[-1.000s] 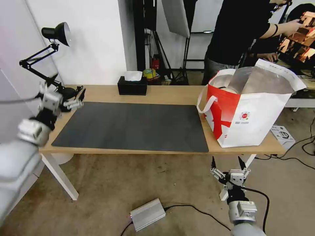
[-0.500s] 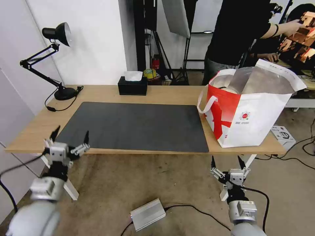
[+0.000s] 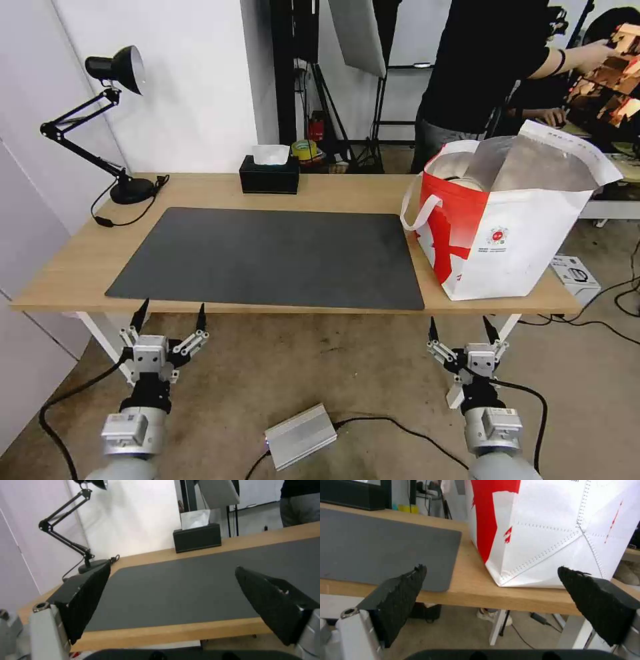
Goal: Pick up the trash from the table and place it into the takeout bag.
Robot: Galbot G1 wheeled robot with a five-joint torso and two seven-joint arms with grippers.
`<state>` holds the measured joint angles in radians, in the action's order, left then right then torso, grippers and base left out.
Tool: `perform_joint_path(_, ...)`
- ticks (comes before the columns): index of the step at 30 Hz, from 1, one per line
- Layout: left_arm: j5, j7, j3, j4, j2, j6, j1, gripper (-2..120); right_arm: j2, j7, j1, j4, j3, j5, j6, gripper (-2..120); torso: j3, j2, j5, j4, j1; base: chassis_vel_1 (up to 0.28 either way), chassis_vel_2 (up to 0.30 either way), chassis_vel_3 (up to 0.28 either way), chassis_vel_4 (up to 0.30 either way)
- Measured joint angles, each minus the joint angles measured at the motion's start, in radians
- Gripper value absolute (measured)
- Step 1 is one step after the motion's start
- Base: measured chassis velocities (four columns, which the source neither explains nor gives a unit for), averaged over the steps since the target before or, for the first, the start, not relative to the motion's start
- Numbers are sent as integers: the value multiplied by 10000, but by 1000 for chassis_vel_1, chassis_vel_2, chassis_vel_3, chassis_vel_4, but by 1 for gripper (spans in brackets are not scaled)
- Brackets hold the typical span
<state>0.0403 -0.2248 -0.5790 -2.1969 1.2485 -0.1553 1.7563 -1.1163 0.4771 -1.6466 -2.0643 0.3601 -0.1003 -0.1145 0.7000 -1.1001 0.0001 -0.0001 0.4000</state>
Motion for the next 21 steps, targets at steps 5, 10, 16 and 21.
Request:
perform_joint_path(5, -214, 21, 143, 134, 239, -232, 122, 100, -17, 0, -35, -16, 6, 31, 11, 100, 0, 0, -1, 1, 0, 0, 0, 0, 0)
perform_joint_path(10, -296, 35, 184, 194, 312, -309, 125, 100, -37, -1, -74, -18, 12, 44, 15, 100, 0, 0, -1, 0, 0, 0, 0, 0, 0)
perform_joint_path(16, -334, 42, 192, 223, 375, -322, 123, 100, -70, -2, -97, -16, -2, 53, 16, 100, 0, 0, -1, 0, 0, 0, 0, 0, 0)
perform_joint_path(21, -372, 47, 191, 289, 444, -374, 122, 100, -81, -6, -97, 14, -34, 58, 18, 100, 0, 0, -1, 0, 0, 0, 0, 0, 0)
